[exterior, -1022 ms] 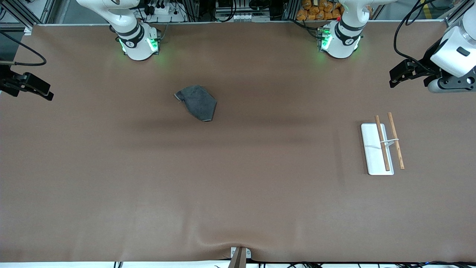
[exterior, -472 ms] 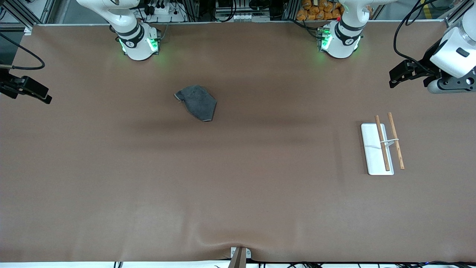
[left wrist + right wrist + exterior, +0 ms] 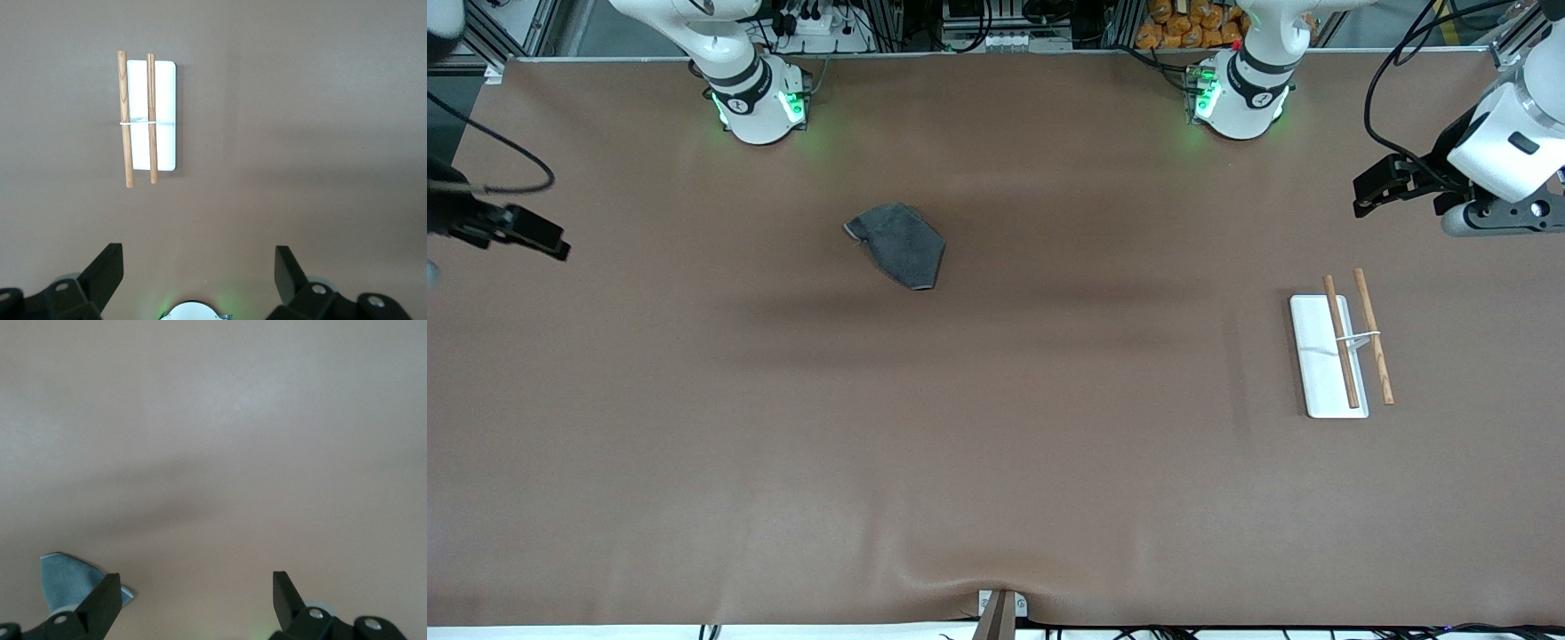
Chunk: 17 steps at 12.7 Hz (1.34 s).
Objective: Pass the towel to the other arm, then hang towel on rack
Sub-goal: 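Move the right gripper toward the grey towel while the left gripper nears the rack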
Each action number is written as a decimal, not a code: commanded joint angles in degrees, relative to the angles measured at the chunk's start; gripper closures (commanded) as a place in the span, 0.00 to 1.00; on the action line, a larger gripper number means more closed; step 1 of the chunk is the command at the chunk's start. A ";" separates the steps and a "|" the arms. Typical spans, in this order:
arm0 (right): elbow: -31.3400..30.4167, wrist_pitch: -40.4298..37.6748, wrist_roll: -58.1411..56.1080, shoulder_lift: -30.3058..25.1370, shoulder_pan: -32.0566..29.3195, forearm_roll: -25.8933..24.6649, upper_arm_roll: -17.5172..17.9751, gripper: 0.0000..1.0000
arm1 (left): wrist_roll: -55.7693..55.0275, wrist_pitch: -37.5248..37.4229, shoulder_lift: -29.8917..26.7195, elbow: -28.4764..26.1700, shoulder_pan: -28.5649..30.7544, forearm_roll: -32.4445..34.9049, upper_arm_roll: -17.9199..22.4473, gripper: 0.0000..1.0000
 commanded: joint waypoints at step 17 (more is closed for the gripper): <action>-29.18 9.88 36.69 -2.80 5.84 19.53 0.70 0.00 | -5.32 10.44 11.44 -0.45 -3.71 -0.92 -0.76 0.00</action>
